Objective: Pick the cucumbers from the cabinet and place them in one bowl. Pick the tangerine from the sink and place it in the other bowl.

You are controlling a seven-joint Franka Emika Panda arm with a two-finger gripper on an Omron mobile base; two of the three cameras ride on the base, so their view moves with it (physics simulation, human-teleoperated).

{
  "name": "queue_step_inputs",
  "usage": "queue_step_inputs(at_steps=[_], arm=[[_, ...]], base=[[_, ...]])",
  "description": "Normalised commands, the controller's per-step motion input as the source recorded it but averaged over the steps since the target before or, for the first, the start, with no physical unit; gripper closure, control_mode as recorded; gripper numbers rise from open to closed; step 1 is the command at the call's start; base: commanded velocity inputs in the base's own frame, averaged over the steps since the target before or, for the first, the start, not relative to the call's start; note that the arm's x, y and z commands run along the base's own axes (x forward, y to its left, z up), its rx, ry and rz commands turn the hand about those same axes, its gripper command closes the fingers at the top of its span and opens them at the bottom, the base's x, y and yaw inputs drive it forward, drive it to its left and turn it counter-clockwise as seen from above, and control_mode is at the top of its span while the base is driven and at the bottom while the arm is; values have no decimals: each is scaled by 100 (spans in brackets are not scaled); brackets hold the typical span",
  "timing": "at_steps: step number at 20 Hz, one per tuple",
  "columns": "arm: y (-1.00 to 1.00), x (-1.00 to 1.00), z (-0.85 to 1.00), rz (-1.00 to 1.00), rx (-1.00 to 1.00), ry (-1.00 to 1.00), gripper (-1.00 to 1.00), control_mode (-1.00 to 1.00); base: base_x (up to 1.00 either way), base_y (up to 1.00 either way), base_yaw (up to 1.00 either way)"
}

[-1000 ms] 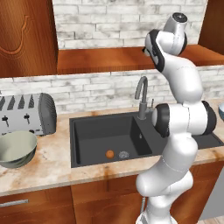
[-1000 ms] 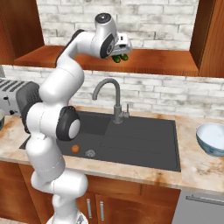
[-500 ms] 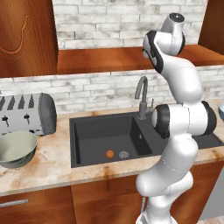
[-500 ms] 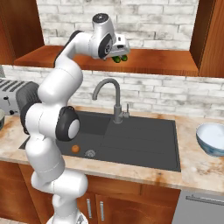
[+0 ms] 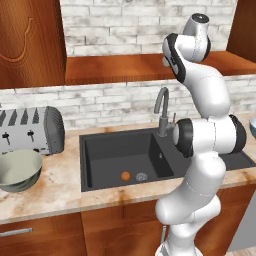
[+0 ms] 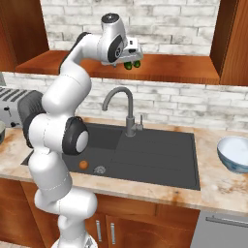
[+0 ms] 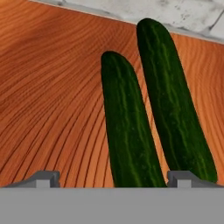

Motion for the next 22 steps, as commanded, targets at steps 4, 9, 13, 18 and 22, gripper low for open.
queue_step_inputs(at_steps=[4,9,13,18,22], arm=[[0,0,-71,0,4,5,-100,-100],[-3,0,-60,0,4,2,-100,-100],[-2,0,-45,0,0,0,-100,-100],[0,0,-5,0,0,0,100,-100],[0,0,0,0,0,0,100,-100]], base=[[0,0,0],[0,0,0],[0,0,0],[0,0,0],[0,0,0]])
